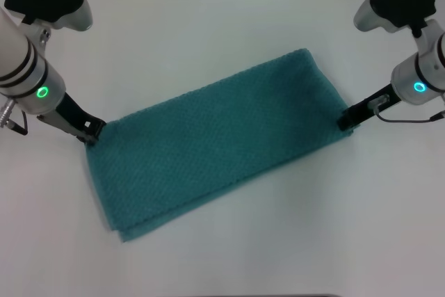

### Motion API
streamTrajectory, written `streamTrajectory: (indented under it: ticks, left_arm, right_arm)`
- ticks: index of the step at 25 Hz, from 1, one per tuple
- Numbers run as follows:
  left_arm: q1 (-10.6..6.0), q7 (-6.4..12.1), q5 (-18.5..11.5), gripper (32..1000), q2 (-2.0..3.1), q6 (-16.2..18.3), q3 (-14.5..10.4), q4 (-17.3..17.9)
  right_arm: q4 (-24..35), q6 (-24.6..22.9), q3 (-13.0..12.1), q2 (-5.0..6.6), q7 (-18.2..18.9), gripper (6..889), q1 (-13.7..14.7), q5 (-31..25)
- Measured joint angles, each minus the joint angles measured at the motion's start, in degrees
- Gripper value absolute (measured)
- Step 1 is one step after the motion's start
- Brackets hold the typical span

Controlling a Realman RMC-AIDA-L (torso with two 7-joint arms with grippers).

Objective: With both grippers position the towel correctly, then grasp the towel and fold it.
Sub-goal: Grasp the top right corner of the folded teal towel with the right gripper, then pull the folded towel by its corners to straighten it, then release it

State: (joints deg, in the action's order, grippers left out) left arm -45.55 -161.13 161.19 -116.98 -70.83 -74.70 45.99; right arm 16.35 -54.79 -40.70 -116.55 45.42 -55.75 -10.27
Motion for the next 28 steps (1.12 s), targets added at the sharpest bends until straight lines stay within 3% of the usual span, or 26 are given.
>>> streamTrajectory:
  ticks: [6, 16, 28]
  left_arm:
    - [0.05, 0.03, 0.2, 97, 0.0, 0.0, 0.0, 0.0]
    - [0.04, 0.03, 0.3, 96, 0.06, 0.0, 0.1, 0.0]
    - [-0.01, 0.22, 0.3, 96, 0.09, 0.3, 0.0, 0.0]
  right_arm:
    - [0.5, -1.7, 0.3, 0.32, 0.8, 168, 0.1, -0.2]
    - [0.8, -4.9, 0.4, 0.24, 3.7, 96, 0.3, -0.2]
    - [1.0, -9.5, 0.7, 0.32, 7.4, 97, 0.4, -0.4]
